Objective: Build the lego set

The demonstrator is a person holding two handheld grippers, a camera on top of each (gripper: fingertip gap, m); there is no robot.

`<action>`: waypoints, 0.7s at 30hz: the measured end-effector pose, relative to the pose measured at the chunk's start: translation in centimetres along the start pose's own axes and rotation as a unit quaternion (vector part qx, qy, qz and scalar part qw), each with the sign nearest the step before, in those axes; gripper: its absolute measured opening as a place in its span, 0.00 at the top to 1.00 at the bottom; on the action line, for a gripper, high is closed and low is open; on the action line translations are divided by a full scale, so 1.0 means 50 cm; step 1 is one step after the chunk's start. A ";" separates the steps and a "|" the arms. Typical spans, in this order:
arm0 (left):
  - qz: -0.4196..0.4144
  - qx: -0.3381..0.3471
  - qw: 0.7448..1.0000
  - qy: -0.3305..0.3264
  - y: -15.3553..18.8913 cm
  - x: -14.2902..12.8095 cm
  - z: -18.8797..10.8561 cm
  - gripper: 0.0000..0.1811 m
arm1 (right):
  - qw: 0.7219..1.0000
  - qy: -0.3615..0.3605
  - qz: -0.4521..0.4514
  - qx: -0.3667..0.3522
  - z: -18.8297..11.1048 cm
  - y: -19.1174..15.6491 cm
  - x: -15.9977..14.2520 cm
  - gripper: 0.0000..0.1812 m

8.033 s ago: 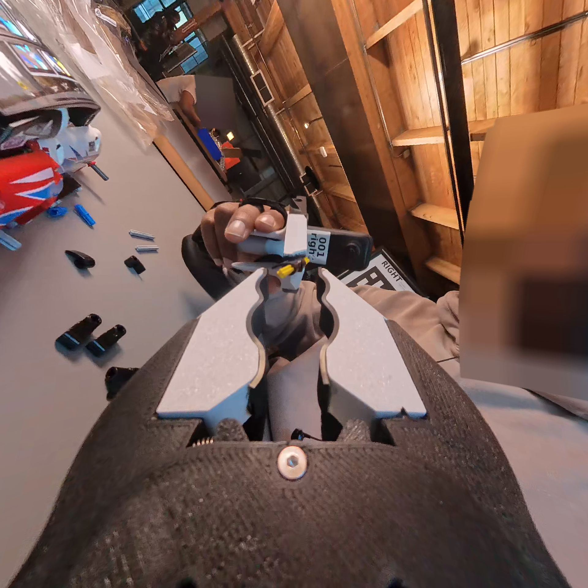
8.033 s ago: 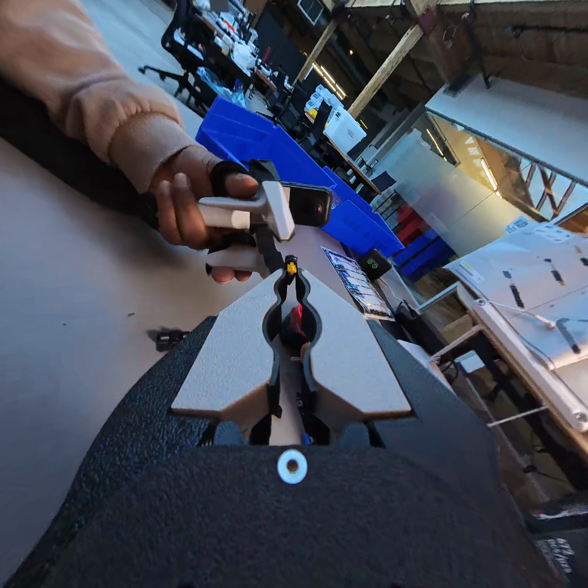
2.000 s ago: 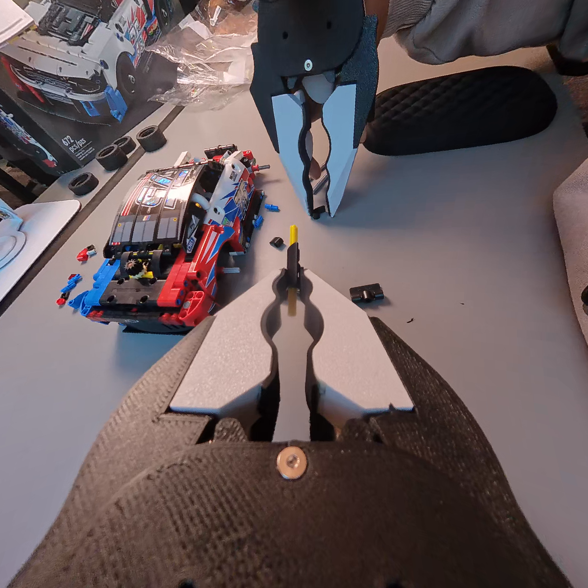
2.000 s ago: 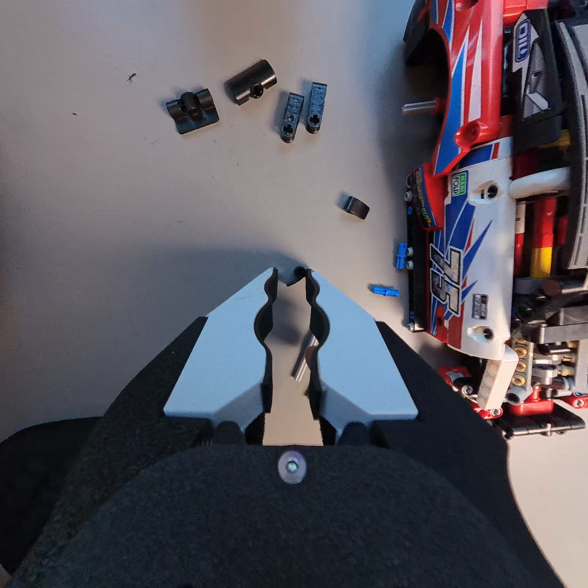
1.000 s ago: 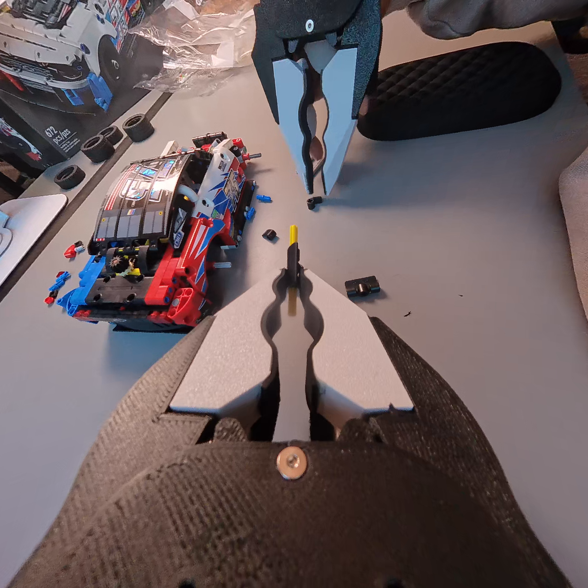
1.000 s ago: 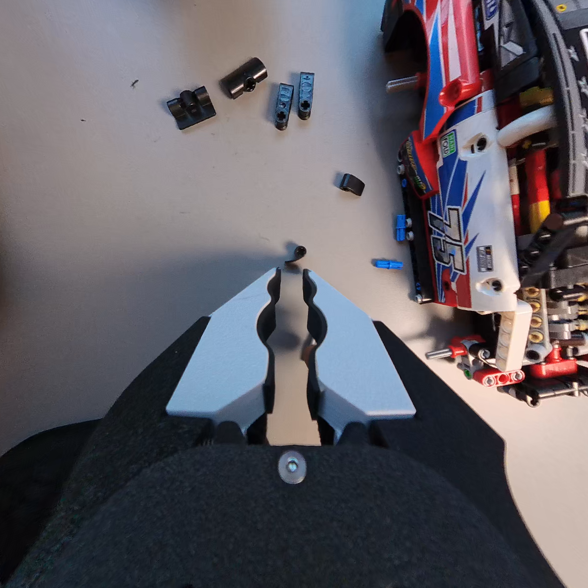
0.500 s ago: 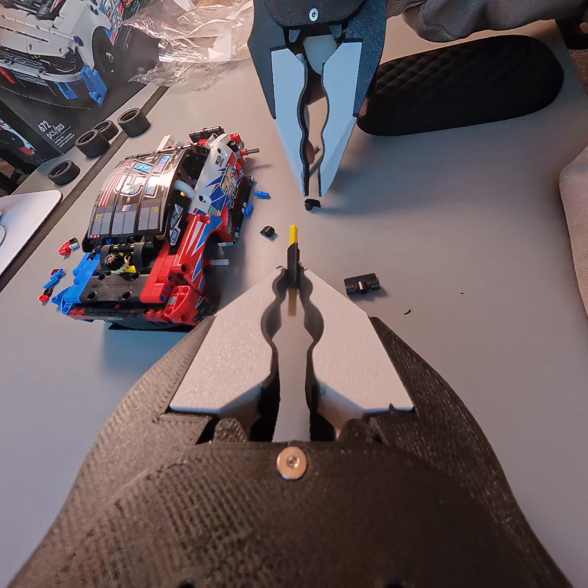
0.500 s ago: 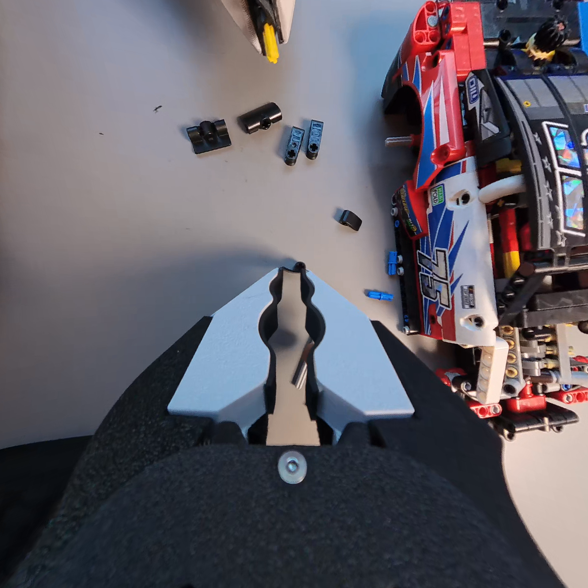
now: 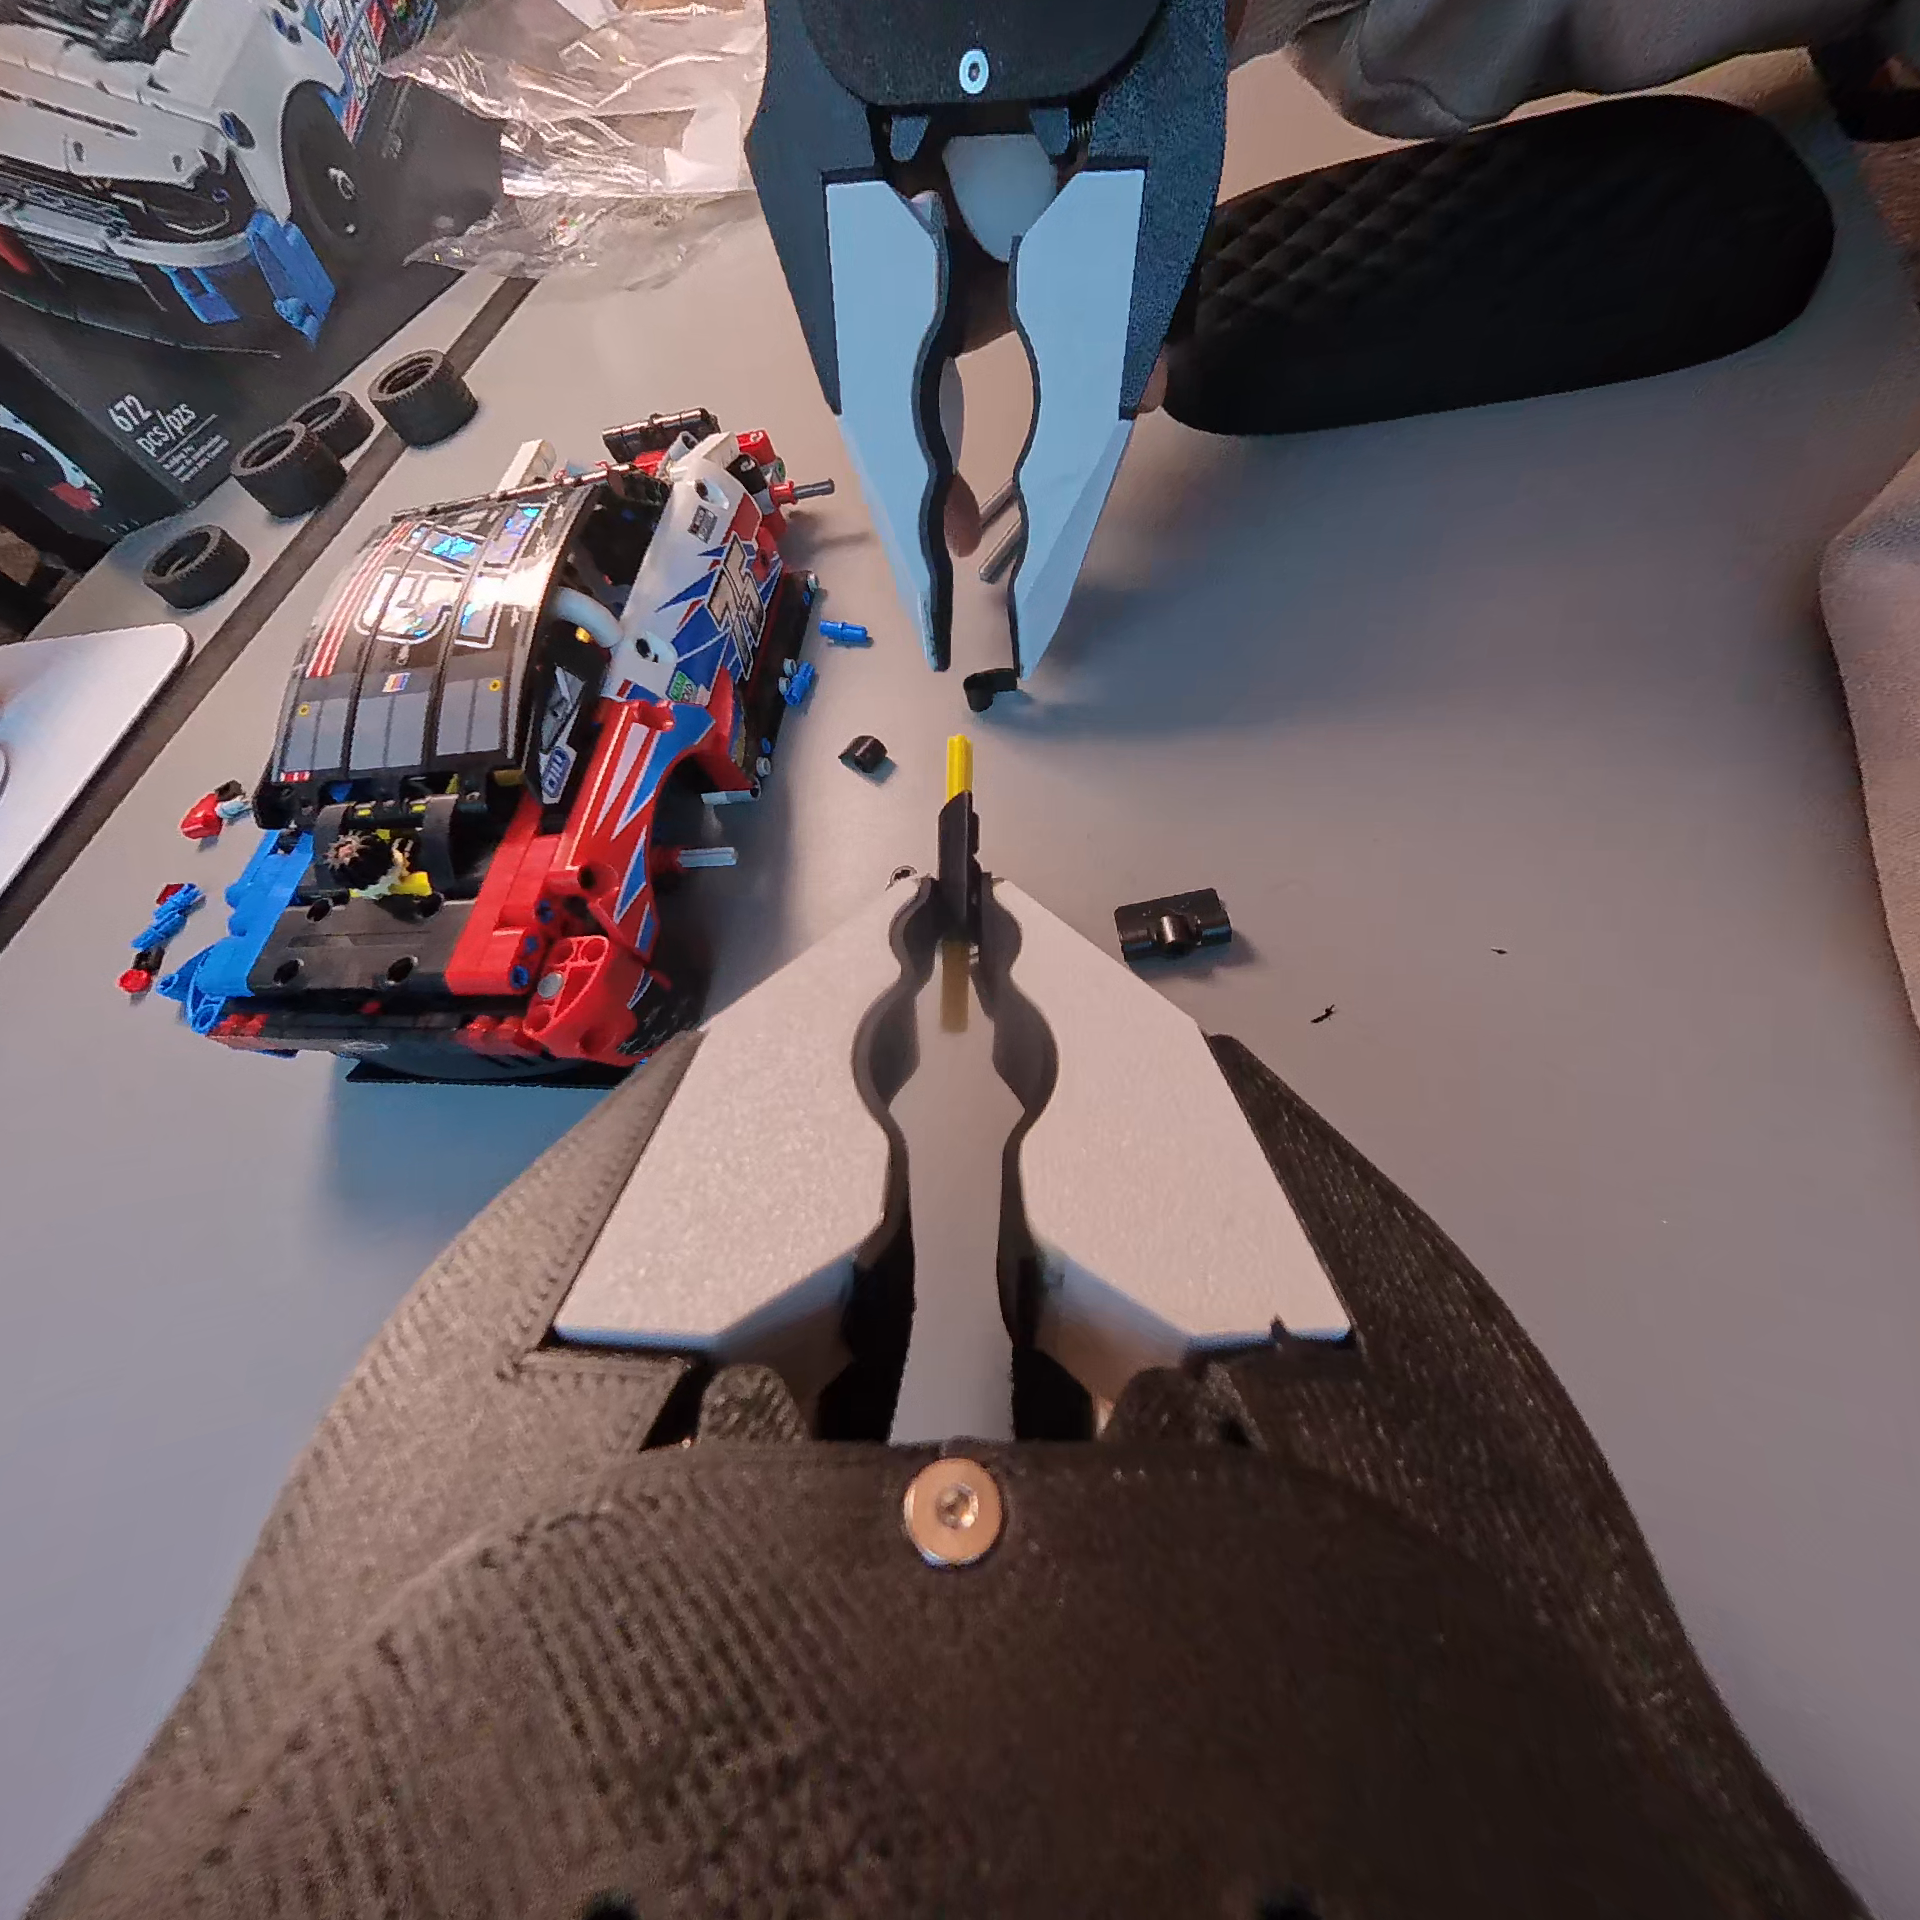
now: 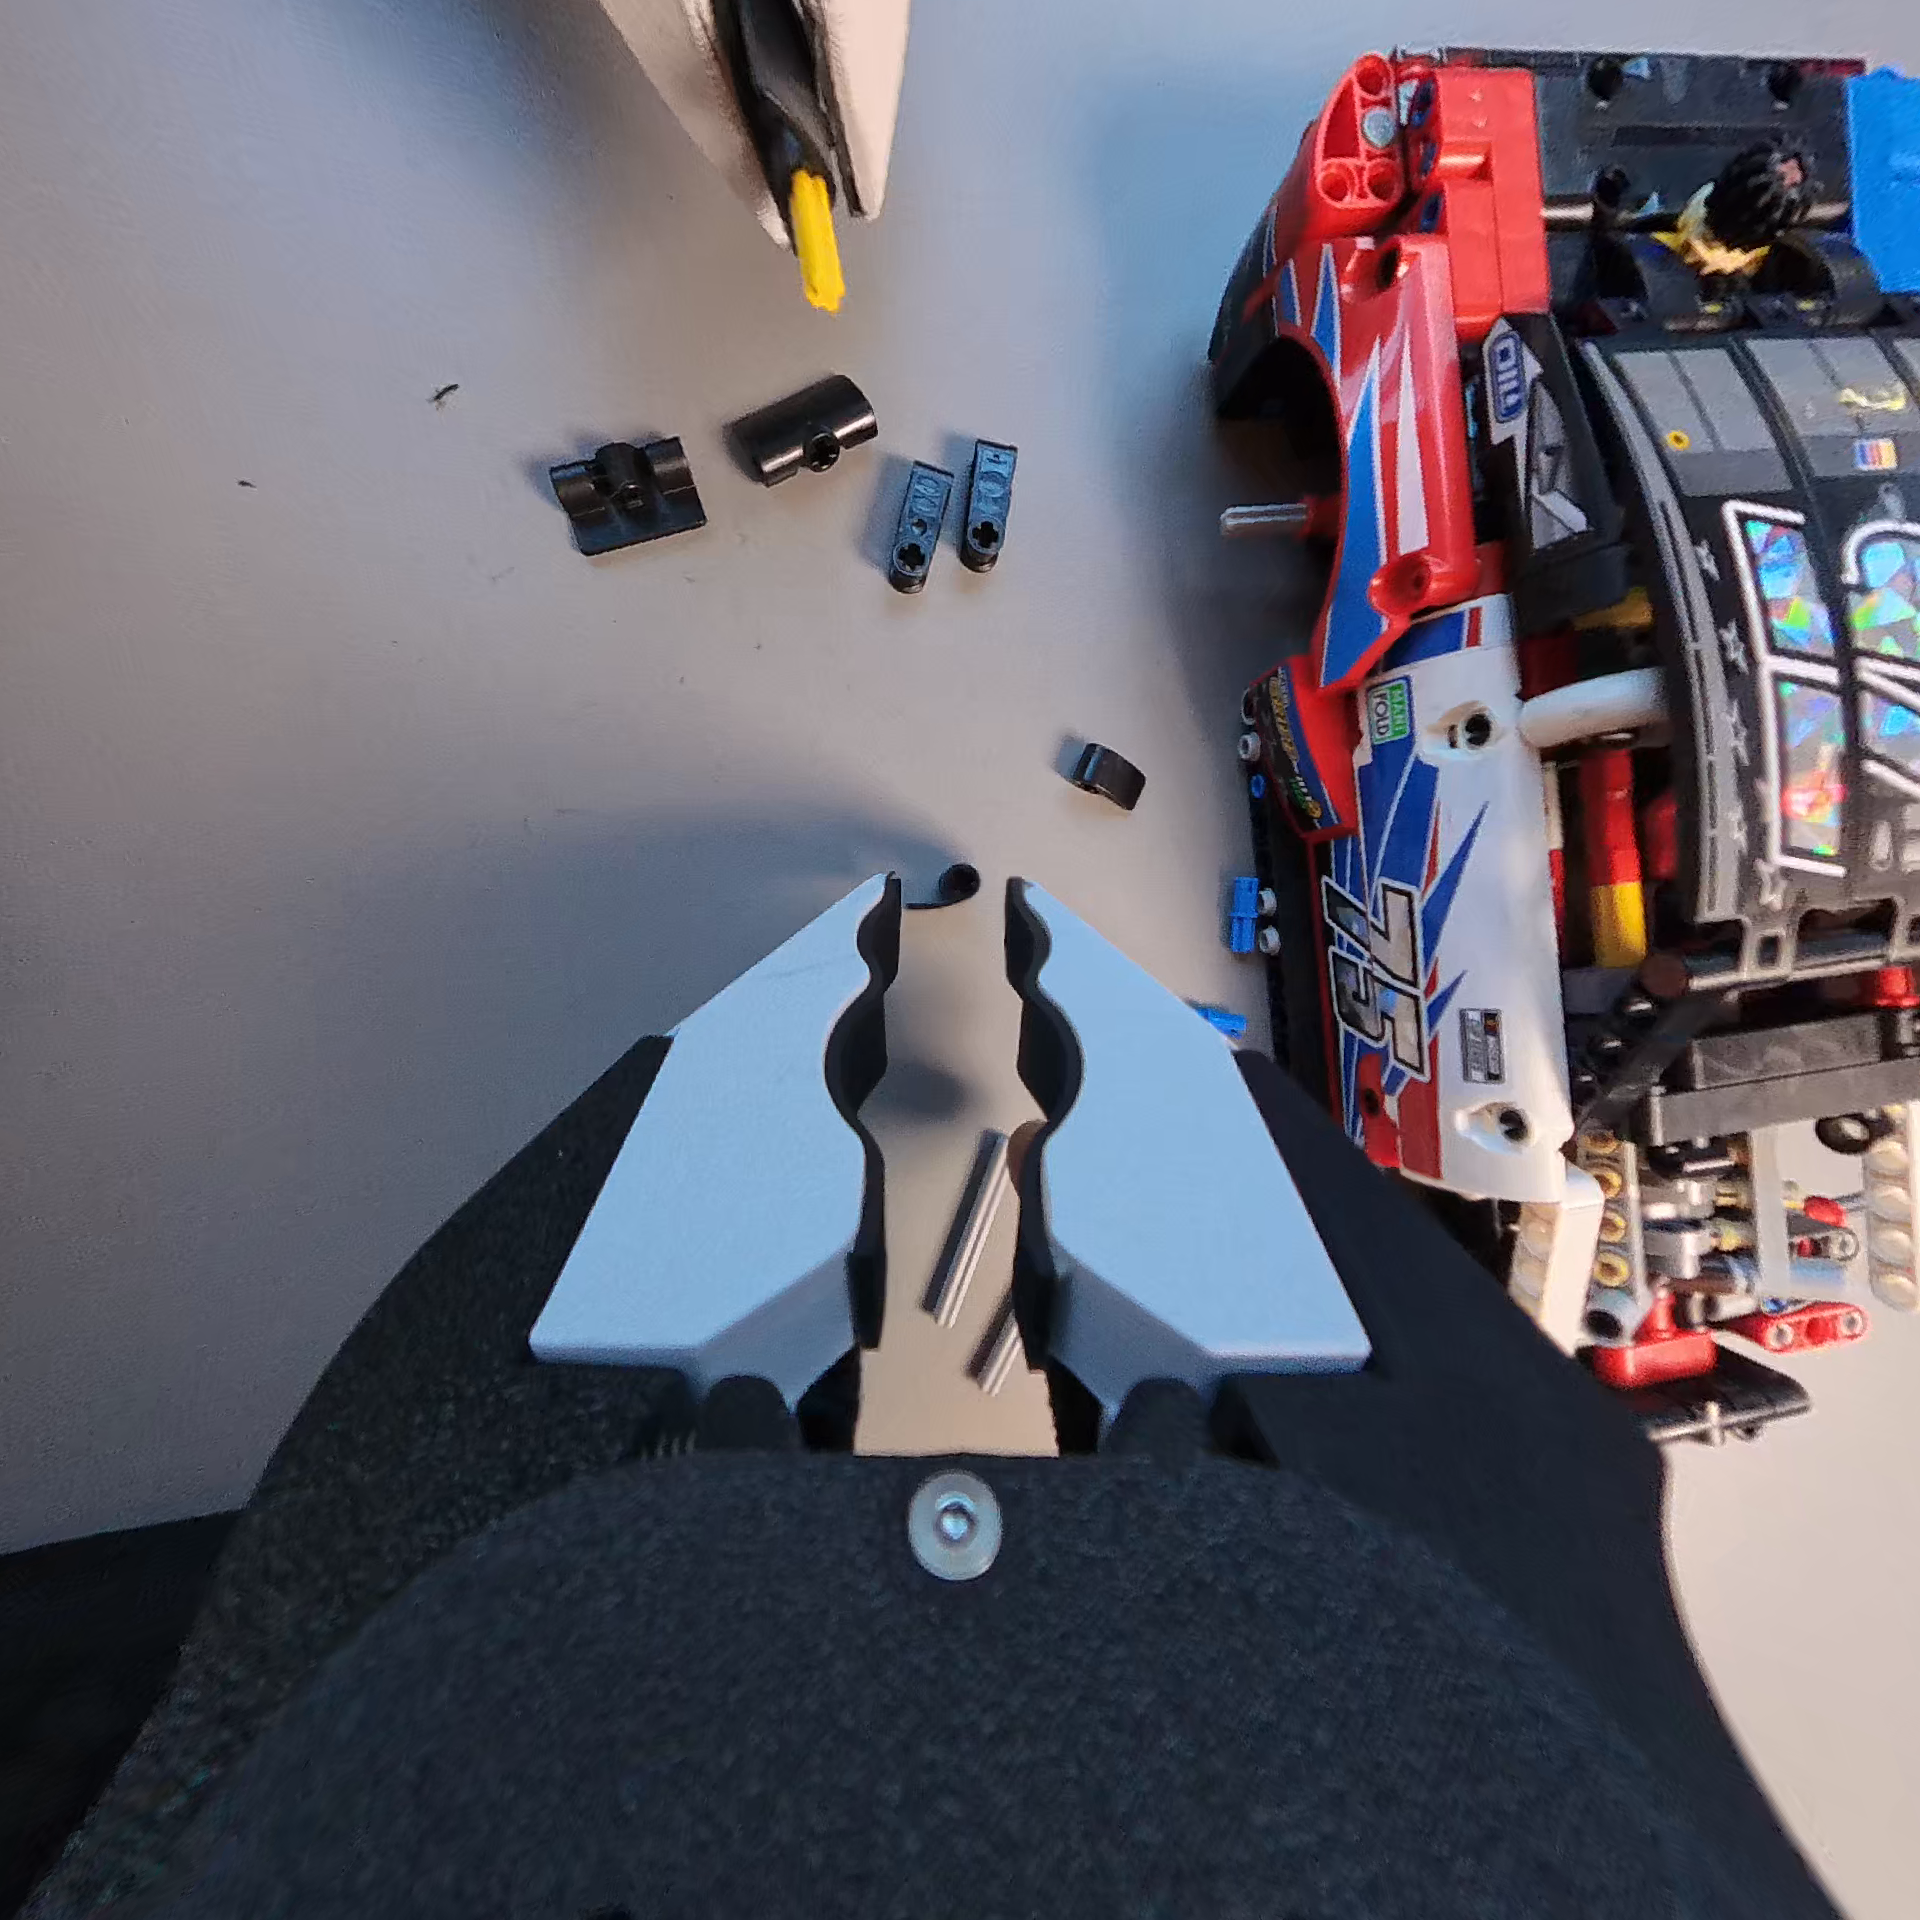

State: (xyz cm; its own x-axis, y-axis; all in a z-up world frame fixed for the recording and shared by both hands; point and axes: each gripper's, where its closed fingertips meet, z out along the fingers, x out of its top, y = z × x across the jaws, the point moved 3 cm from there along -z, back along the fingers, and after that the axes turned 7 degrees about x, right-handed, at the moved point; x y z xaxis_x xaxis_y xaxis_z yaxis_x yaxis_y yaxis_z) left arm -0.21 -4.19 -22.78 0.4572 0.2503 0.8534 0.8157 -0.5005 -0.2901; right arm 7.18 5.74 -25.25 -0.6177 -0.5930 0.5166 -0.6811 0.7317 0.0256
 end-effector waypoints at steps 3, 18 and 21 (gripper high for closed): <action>0.001 0.001 1.000 0.002 -0.001 0.002 -0.002 0.97 | 0.999 0.006 0.042 0.006 0.002 -0.005 -0.005 0.90; 0.010 -0.006 1.000 0.004 0.011 0.009 -0.004 0.97 | 0.950 -0.113 0.002 -0.289 -0.045 0.030 -0.054 1.00; 0.016 -0.006 1.000 0.003 0.015 0.011 -0.004 0.97 | 0.913 -0.214 -0.163 -0.308 -0.043 0.012 -0.059 1.00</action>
State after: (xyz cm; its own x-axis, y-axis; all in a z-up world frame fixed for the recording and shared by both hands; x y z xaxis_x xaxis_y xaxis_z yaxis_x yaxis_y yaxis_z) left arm 0.56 -4.59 -22.43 0.4802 0.2290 0.8467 0.7969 -0.5173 -0.3120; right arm 9.43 8.62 -24.93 -0.6082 -0.7936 0.0173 -0.5874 0.4646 0.6626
